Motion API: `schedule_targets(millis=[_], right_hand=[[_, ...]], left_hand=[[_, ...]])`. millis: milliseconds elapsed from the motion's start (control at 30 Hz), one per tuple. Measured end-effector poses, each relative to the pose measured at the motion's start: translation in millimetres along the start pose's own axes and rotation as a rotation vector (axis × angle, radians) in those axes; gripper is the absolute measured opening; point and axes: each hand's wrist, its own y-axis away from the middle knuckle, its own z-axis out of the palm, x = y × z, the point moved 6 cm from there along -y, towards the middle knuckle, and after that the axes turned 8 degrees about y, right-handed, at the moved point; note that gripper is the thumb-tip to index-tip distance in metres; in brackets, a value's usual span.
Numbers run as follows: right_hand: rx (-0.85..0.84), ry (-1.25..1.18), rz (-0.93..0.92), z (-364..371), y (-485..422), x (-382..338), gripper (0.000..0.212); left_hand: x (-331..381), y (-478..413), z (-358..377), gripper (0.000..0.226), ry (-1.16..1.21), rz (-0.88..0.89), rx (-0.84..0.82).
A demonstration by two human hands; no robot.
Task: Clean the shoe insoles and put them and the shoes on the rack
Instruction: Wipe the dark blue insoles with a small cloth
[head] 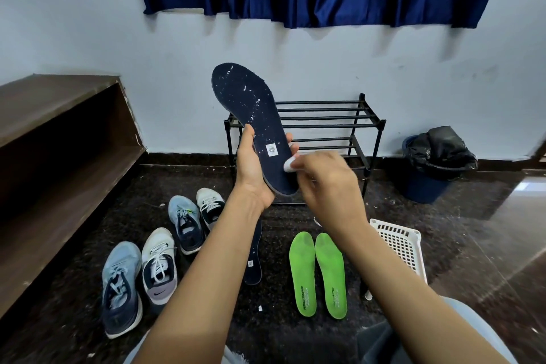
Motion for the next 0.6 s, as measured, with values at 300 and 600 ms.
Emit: schedule_targets(millis=[300,600], right_hand=[[-0.336,-0.062,0.187,29,14,-13,0.027],[-0.159,-0.264,0.484,-4,3,17,0.013]], left_hand=[[7,0,-7,0.063,0.108,0.058,-0.016],[4,-3,-1,0.06,0.02,0.082,-0.047]])
